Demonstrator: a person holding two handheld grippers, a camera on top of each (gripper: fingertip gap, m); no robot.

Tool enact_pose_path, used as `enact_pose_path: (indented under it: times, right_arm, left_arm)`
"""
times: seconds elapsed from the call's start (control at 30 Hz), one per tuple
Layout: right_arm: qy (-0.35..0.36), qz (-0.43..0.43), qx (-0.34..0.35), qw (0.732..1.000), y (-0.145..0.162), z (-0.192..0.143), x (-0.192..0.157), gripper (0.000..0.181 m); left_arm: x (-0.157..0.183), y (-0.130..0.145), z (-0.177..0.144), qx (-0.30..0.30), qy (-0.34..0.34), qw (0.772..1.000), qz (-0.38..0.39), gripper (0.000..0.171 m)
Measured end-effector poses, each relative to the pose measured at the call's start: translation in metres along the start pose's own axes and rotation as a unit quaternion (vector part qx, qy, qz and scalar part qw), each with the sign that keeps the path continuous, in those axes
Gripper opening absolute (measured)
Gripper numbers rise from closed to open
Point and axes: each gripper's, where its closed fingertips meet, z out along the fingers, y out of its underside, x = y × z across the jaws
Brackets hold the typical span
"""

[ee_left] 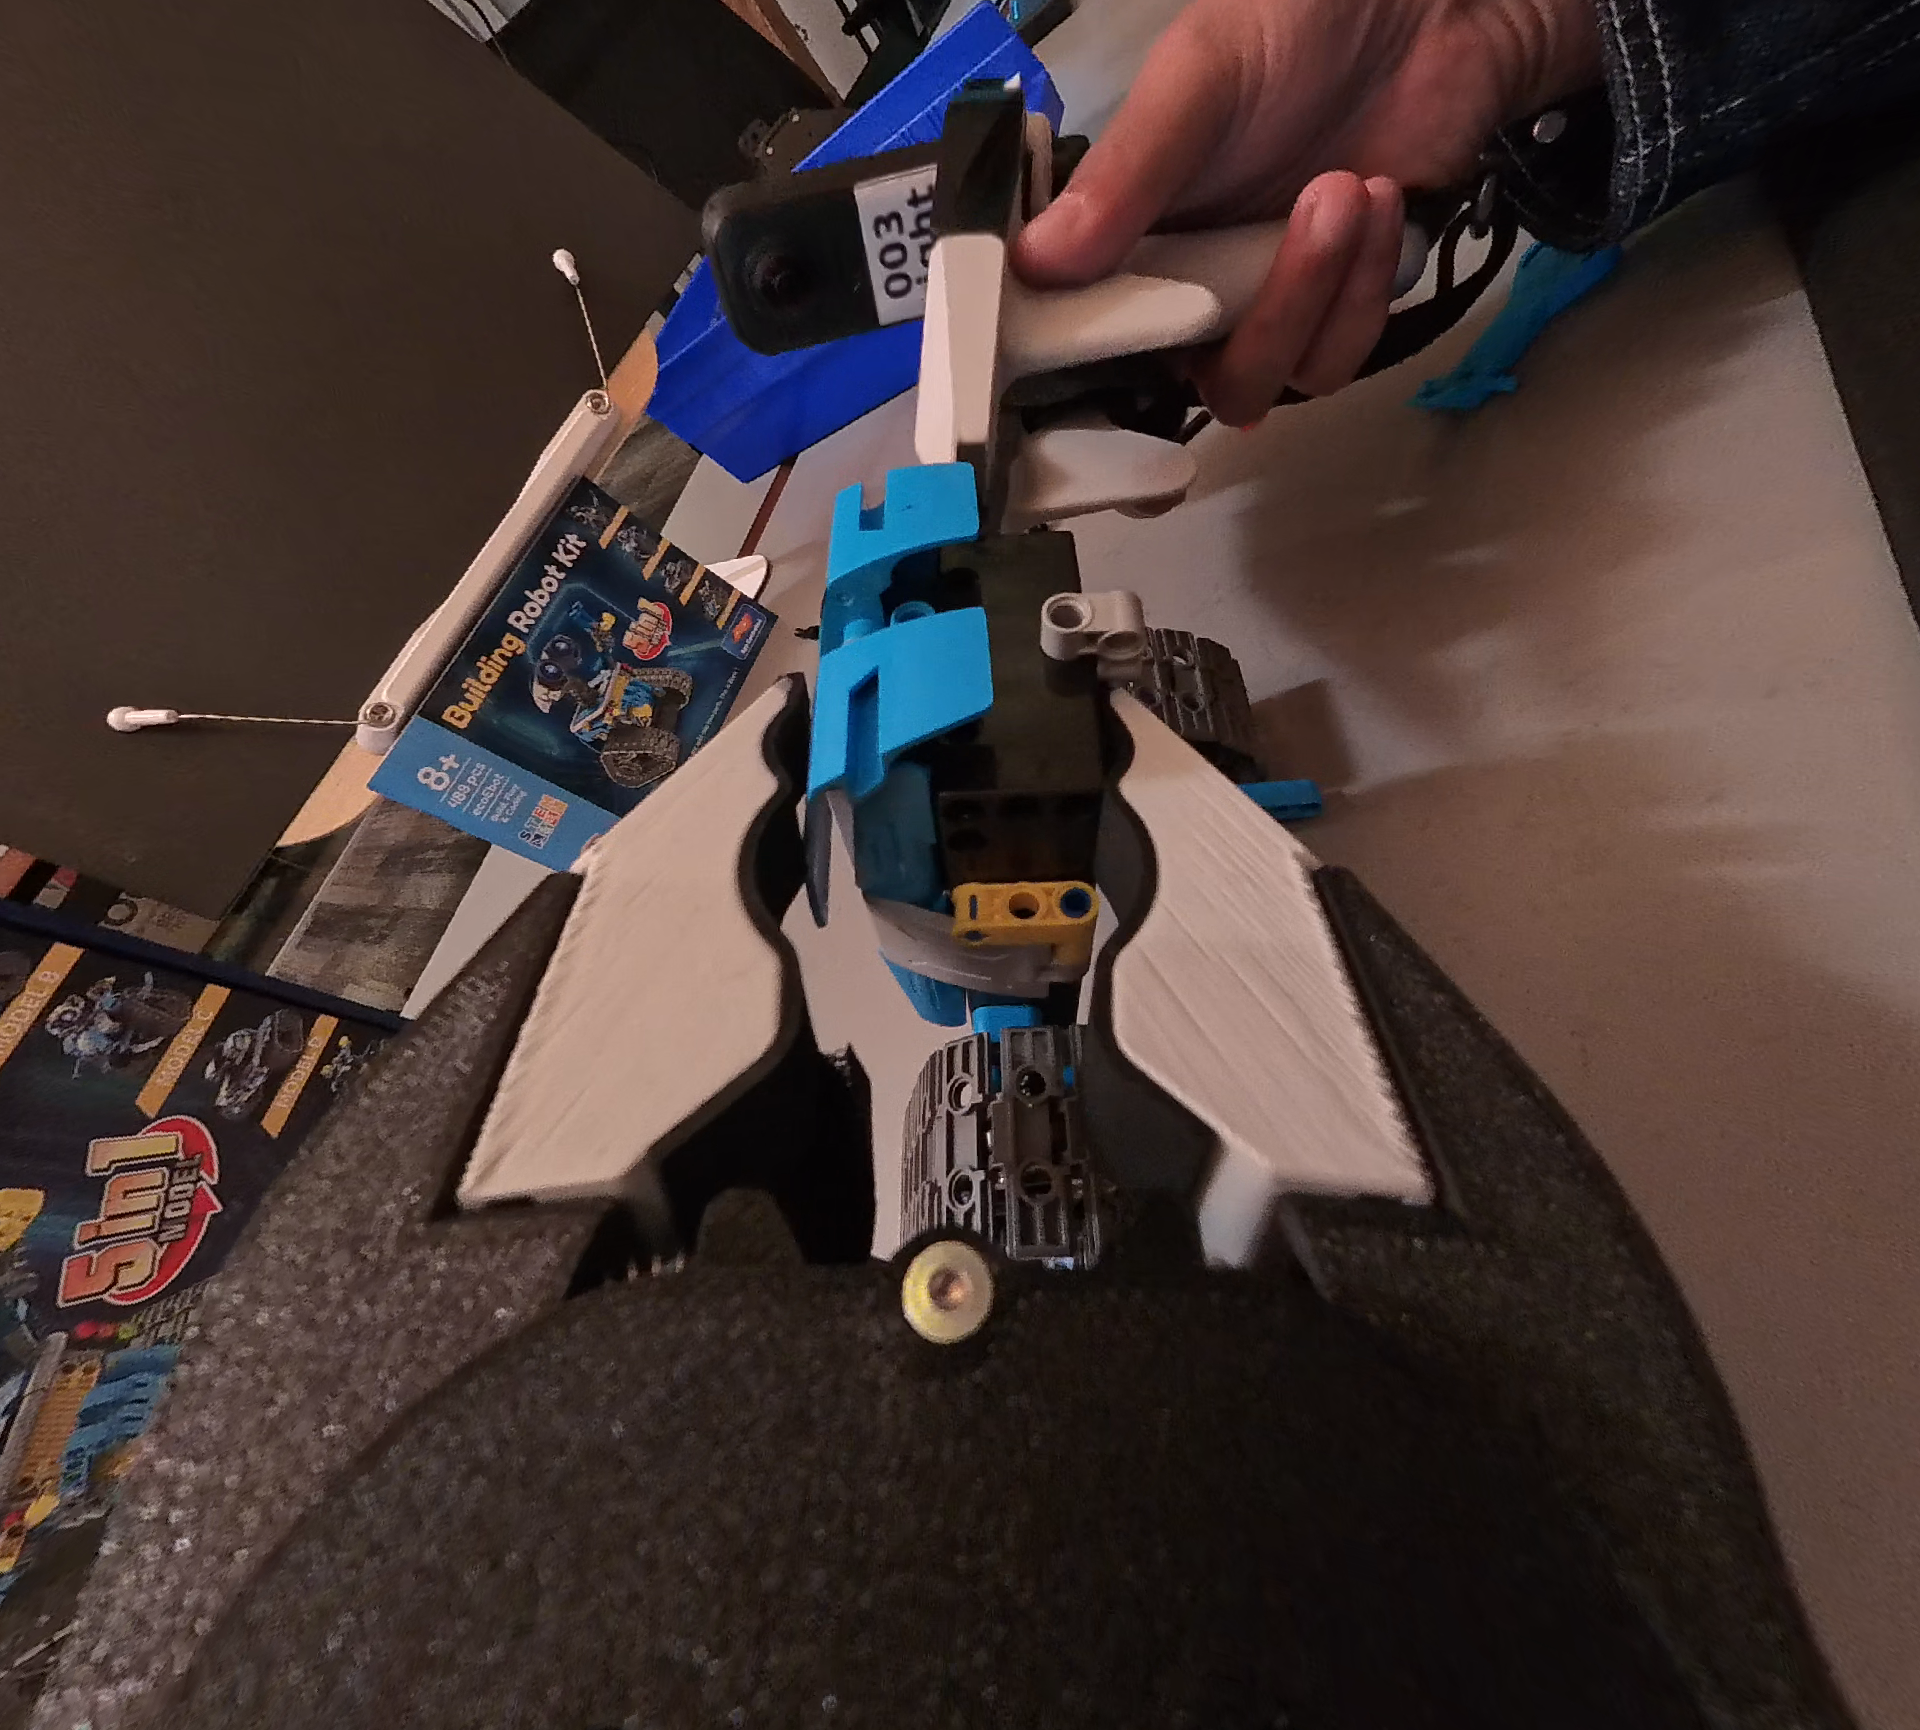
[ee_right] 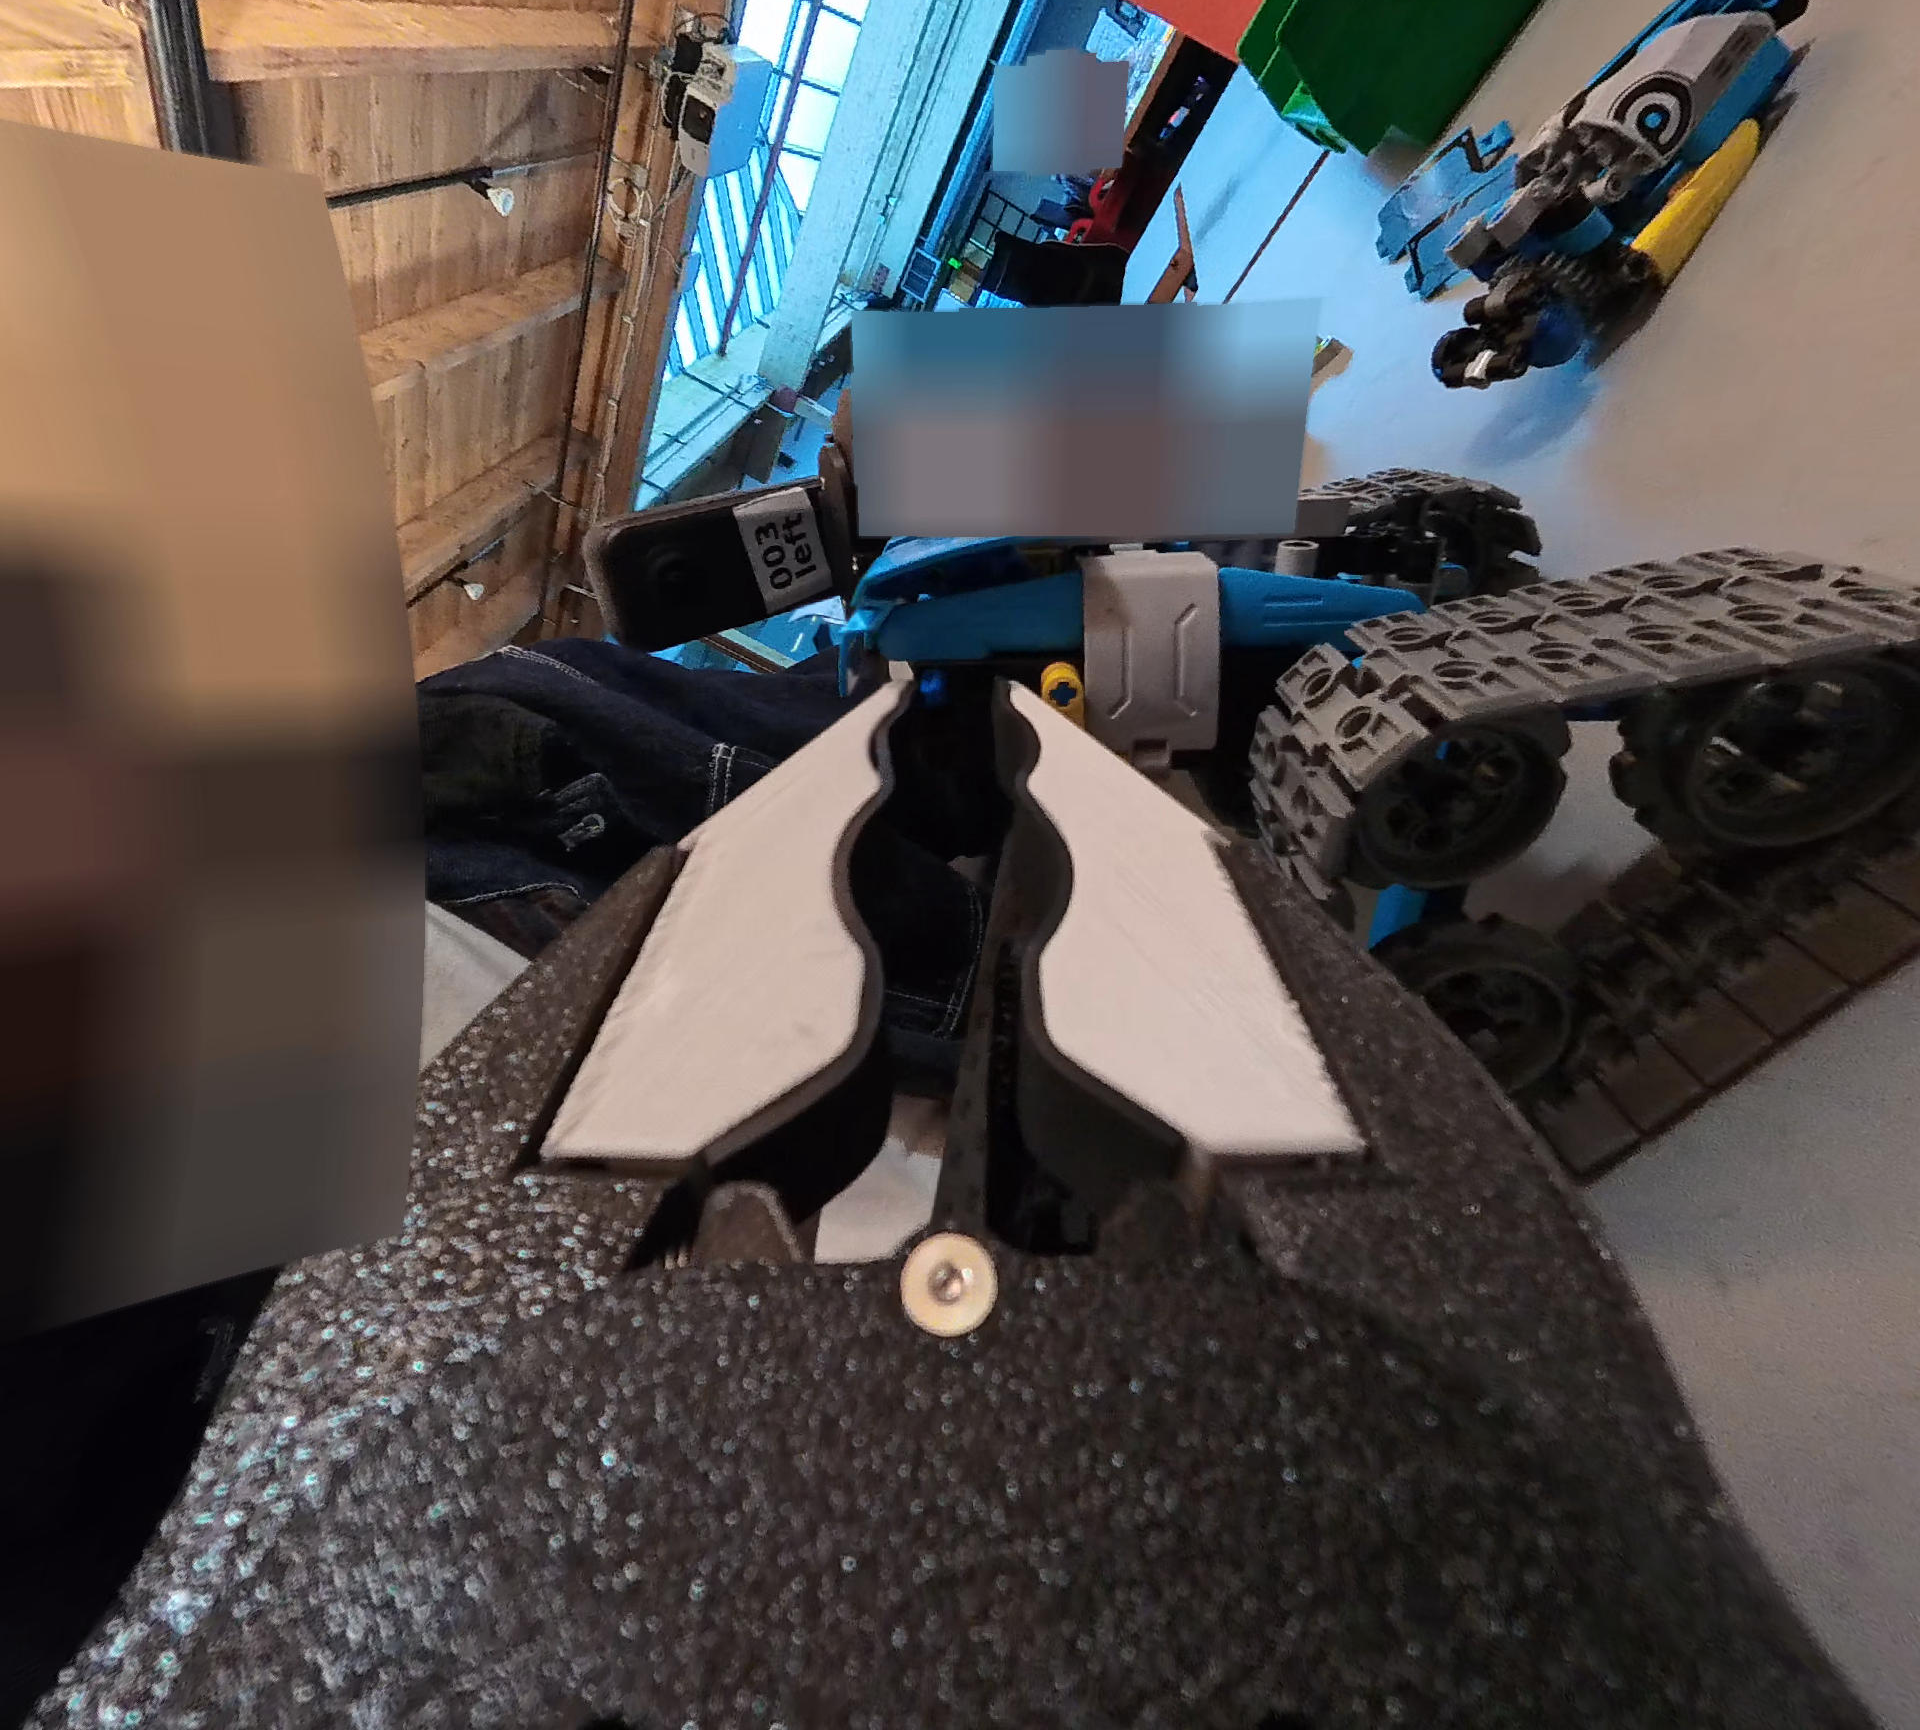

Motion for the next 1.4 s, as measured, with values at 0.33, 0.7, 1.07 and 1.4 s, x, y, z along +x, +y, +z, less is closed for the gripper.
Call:
enact_pose_path:
  times: [0.33, 0.7, 1.07, 1.4]
  right_arm:
    - [0.04, -0.07, -0.005, 0.997, -0.003, 0.001, -0.003, 0.0]
    - [0.045, -0.082, -0.021, 0.995, 0.002, -0.001, -0.003, 0.0]
    - [0.056, -0.094, -0.035, 0.993, 0.005, -0.004, -0.003, 0.0]
    - [0.125, -0.124, 0.066, 0.982, -0.027, -0.099, -0.006, 0.001]
  left_arm:
    - [0.001, 0.001, 0.001, -0.016, 0.001, 1.0, 0.009, 0.053]
    - [0.002, 0.001, 0.001, -0.01, 0.0, 1.0, -0.004, 0.053]
    - [0.004, 0.002, -0.001, -0.017, 0.001, 1.0, 0.004, 0.053]
    - [-0.037, 0.04, -0.027, -0.059, -0.068, 0.995, -0.036, 0.053]
